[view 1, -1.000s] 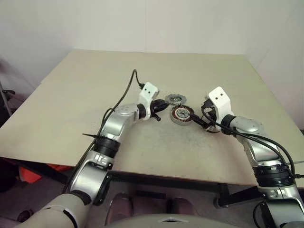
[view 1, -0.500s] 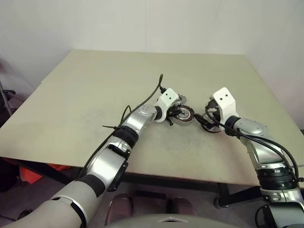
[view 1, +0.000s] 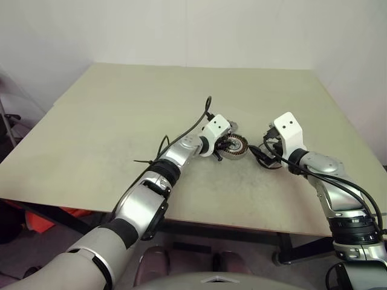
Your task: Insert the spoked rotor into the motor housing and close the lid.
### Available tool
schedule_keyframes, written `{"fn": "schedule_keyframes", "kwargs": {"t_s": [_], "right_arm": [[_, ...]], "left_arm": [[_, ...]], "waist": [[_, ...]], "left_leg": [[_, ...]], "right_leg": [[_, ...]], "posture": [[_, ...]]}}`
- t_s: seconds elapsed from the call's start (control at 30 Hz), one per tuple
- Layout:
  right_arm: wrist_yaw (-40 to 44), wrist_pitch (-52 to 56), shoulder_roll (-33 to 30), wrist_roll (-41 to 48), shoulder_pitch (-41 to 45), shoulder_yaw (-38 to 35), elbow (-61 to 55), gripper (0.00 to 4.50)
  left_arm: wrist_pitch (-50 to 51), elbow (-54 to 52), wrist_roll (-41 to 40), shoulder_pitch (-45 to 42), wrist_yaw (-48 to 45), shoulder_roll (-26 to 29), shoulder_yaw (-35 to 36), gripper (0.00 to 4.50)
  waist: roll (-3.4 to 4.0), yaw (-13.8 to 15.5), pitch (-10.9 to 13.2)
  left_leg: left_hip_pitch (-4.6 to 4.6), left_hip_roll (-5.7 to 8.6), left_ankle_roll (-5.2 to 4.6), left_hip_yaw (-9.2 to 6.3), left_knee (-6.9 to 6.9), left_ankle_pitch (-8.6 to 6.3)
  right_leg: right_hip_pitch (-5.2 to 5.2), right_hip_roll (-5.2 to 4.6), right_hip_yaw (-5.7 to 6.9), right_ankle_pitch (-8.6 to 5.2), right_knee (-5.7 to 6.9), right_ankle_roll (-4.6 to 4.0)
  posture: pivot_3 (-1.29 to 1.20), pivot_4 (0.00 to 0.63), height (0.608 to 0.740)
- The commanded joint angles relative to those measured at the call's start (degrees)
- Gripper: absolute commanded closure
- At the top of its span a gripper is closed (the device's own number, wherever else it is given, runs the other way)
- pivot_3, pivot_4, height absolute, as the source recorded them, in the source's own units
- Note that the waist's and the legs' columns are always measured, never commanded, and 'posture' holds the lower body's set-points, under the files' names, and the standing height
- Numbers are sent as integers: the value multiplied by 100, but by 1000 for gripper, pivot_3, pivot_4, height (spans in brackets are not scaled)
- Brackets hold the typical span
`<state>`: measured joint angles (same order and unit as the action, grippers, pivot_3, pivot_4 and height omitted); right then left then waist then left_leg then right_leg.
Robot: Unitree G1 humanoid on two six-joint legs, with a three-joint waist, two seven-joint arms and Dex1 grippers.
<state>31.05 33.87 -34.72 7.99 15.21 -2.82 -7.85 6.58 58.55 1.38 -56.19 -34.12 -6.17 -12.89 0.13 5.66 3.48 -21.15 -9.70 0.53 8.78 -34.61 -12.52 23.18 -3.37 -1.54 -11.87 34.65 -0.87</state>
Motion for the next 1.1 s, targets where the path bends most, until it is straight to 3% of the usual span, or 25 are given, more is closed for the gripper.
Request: {"fn": "schedule_keyframes", "kwargs": {"t_s": [0.03, 0.17, 0.4, 0.57, 0.77, 0.87, 1.0, 1.1], "right_arm": [[-35, -48, -56, 24, 122, -148, -279, 0], [-43, -43, -43, 27, 154, -146, -245, 0], [-84, -43, -14, 38, 196, -167, -194, 0], [-80, -70, -17, 29, 217, -132, -193, 0], [-57, -56, 43, 54, 207, -54, -294, 0], [-84, -14, 135, 50, 199, 26, -343, 0], [-238, 94, 431, -24, 325, 252, -255, 0], [-300, 131, 557, -55, 473, 339, -131, 0]], "left_arm": [[-156, -65, 29, -205, 21, -25, 102, 3801], [-188, -63, 57, -202, -22, -34, 74, 3801], [-286, 13, 66, -262, 238, -51, 206, 1431], [-341, -167, -171, -328, 201, -9, 543, 1431], [4, -1127, -542, -30, -77, 323, 894, 1431], [314, -1798, -636, 327, -128, 651, 993, 1431], [763, -2839, -594, 1409, -101, 1594, 1147, 1431], [1169, -3727, -689, 2154, -133, 1966, 1155, 1431]], "waist": [[0, 0, 0], [0, 1, 0], [0, 0, 0], [0, 0, 1], [0, -10, 2], [1, -21, 2], [2, -106, 1], [3, -125, 5]], "left_leg": [[0, 0, 0, 0, 0, 0], [0, 0, 0, 0, 0, 0], [0, 0, -1, 0, 0, 1], [0, 0, -1, 0, 0, 1], [1, -2, -1, 0, 2, 1], [3, -2, -1, 0, 5, 1], [13, -8, 10, 0, 20, 8], [12, -9, 23, -8, 36, 15]], "right_leg": [[0, 0, 0, 0, 0, 0], [0, -1, 0, 0, 0, 0], [0, -1, 0, 0, 0, 0], [0, -1, 1, 0, 0, 0], [0, 0, 2, -1, 0, -1], [0, 0, 2, -2, 1, -4], [1, 7, 3, -6, 5, -11], [4, 7, 16, -12, 5, -20]], "posture": [[0, 0, 740], [0, 0, 740], [0, 0, 740], [0, 0, 740], [0, 0, 740], [0, 0, 740], [0, 0, 740], [0, 0, 740]]}}
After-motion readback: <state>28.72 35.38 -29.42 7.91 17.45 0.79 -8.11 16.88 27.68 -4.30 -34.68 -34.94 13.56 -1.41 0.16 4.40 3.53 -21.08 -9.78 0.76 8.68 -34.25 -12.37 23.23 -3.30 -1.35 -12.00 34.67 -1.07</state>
